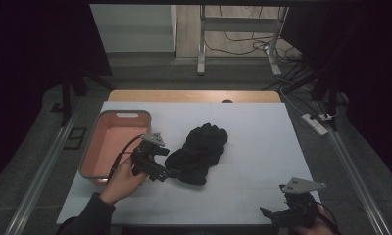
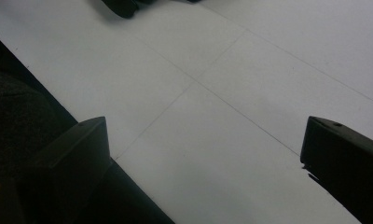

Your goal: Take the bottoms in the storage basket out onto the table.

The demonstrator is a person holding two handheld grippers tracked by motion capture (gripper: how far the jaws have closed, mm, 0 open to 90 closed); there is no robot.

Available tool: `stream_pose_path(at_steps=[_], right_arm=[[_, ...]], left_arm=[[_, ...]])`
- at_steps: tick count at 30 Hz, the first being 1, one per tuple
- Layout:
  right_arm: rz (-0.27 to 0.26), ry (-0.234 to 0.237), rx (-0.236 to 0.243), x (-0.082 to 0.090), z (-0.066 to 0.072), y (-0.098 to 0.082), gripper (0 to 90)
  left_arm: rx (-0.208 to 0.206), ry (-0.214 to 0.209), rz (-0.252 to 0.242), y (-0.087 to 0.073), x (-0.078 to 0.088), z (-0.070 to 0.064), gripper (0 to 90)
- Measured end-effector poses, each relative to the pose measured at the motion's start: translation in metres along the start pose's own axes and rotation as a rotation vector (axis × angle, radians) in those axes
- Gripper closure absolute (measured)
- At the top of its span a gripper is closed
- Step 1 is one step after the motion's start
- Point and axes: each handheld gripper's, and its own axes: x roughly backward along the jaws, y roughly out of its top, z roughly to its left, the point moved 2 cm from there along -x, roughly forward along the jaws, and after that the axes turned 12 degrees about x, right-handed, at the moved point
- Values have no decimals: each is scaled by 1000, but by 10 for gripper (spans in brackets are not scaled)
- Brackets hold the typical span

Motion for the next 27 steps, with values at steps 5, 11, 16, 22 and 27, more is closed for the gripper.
stream_pose_path(at_steps=[5, 11, 16, 22, 27], right_arm=[[1, -1, -2, 0, 0, 0, 15], [1, -2, -3, 0, 0, 0, 15], [1, -3, -3, 0, 0, 0, 15], [1, -3, -2, 0, 0, 0, 15], [2, -3, -2, 0, 0, 0, 15]], left_arm=[[16, -4, -1, -6, 3, 2, 20], [27, -6, -8, -12, 8, 4, 19], [35, 0, -15, -17, 11, 4, 16], [49, 19, -20, -24, 16, 5, 12], [63, 33, -29, -31, 20, 7, 6]])
